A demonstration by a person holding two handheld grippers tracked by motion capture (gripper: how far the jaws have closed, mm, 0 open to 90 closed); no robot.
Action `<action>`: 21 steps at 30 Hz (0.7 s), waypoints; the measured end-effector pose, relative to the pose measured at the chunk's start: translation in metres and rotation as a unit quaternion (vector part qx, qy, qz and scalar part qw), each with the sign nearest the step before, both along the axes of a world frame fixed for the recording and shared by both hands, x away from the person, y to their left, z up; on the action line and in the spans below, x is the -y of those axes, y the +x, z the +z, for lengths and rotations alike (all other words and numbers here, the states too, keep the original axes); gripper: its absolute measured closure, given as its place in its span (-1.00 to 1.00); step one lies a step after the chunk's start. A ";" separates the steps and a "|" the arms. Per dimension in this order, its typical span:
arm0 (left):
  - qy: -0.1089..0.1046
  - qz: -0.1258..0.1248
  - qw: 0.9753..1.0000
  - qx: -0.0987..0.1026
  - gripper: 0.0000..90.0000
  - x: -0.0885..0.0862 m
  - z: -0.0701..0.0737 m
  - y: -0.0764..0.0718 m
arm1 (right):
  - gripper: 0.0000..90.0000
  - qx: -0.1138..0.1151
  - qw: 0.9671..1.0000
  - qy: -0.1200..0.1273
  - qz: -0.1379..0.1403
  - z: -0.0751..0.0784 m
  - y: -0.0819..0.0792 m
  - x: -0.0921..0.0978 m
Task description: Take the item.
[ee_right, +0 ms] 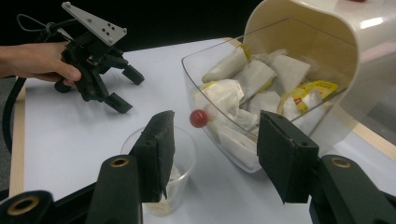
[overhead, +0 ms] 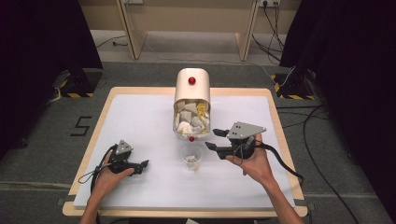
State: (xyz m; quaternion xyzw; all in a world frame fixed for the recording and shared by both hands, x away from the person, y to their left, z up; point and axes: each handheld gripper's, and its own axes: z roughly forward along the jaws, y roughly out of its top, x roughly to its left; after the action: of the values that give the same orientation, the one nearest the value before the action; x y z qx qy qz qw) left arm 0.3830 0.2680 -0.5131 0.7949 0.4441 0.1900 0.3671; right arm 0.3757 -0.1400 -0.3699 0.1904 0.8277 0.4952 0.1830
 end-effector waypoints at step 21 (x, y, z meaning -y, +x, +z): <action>0.001 0.000 1.000 0.000 -0.81 0.000 0.000 0.000 | -0.15 -0.032 0.997 -0.007 -0.074 -0.019 0.020 0.036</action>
State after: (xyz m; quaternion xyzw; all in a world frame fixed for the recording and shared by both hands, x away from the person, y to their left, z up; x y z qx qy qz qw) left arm 0.3829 0.2679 -0.5130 0.7953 0.4440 0.1906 0.3660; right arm 0.3961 -0.1757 -0.3890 0.2654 0.8202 0.4683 0.1937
